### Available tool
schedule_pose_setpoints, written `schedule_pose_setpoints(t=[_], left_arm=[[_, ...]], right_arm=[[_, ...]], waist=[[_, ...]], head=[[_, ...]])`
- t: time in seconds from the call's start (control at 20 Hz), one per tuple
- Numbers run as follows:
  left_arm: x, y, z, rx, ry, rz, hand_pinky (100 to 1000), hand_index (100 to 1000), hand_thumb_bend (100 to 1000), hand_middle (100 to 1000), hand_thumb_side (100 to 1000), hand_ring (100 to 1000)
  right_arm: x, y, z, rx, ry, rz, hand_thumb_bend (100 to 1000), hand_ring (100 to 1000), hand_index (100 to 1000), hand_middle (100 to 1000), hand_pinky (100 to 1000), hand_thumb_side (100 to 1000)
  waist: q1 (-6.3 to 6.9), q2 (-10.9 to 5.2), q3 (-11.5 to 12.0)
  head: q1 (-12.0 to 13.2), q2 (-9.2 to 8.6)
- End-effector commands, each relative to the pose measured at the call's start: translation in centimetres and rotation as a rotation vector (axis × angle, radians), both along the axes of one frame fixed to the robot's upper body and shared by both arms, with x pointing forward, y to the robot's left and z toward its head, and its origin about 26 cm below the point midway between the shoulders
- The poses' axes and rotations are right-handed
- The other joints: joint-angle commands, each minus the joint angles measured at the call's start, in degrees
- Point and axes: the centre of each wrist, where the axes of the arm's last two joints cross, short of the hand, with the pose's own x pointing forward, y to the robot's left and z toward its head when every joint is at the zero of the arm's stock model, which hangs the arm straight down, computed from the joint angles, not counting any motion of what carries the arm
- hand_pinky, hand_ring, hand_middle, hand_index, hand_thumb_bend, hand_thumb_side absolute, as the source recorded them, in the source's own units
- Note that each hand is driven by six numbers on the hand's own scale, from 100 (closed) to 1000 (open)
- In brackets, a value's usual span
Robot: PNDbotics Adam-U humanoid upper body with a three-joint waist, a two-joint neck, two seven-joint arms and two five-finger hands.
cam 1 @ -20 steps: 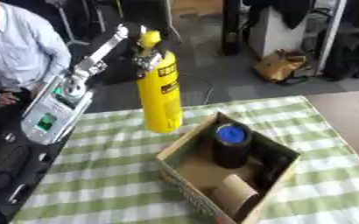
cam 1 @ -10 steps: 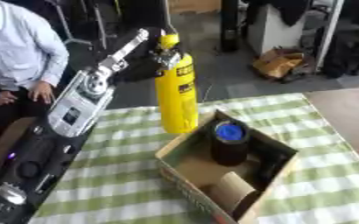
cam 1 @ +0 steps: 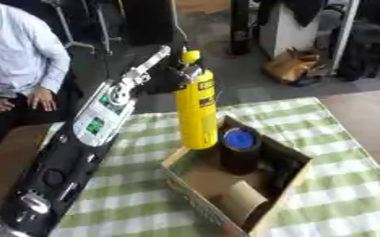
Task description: Pick up objects on the table and place them in the box.
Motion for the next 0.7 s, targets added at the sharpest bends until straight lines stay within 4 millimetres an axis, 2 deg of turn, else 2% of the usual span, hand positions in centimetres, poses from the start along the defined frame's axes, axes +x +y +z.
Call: schedule_pose_setpoints(t=[0.05, 0.35, 0.7], left_arm=[[0.5, -0.1, 1.0, 0.019, -0.021, 0.012, 207, 641, 100, 479, 493, 382], [2.2, 0.0, -0.9, 0.040, 0.039, 0.066, 218, 646, 100, 487, 495, 390], [3.1, 0.2, -2.7, 0.021, 0.103, 0.091, 228, 649, 100, 495, 522, 397]], right_arm=[[-0.3, 0.3, 0.6, 0.008, -0.070, 0.018, 100, 736, 579, 672, 798, 932], [-0.3, 0.4, 0.7, 0.009, -0.076, 0.024, 100, 736, 579, 672, 797, 931], [-0.2, 0.5, 0.8, 0.012, -0.082, 0.031, 100, 736, 577, 671, 796, 926]], waist=[[-0.19, -1.11, -0.20], [-0.02, -0.89, -0.84], [0.08, -0.61, -1.33]], head=[[0.30, 0.60], [0.36, 0.40], [0.41, 0.55]])
